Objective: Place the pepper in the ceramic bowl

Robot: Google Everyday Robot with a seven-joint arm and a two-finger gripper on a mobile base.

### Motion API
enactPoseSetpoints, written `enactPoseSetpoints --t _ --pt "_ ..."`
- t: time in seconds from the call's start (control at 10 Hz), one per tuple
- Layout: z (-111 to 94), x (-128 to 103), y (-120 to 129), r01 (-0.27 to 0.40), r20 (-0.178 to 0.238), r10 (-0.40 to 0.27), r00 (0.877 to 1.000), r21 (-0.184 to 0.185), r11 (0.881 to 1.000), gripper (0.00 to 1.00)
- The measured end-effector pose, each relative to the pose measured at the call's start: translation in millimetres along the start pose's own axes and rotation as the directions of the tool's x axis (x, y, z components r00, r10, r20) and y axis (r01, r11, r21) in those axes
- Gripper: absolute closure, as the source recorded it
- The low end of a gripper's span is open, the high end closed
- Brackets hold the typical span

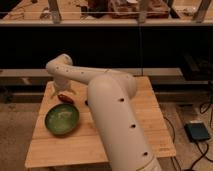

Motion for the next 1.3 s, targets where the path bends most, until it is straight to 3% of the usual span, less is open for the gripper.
enactPoseSetpoints --t 0.7,0.9,1.1,1.3 --pt "3.1 0.3 8.5 -0.005 -0.014 0.005 1.000 -0.009 1.000 0.20" --pt "6.4 2.8 4.7 0.004 -0.030 -0.004 1.000 0.013 1.000 0.20" --pt "16.1 21.7 14.1 0.021 -0.059 -0.020 0.998 0.020 1.000 0.20" --pt "24.1 30.0 7.1 0.049 -0.072 -0.047 0.996 0.030 0.998 0.20"
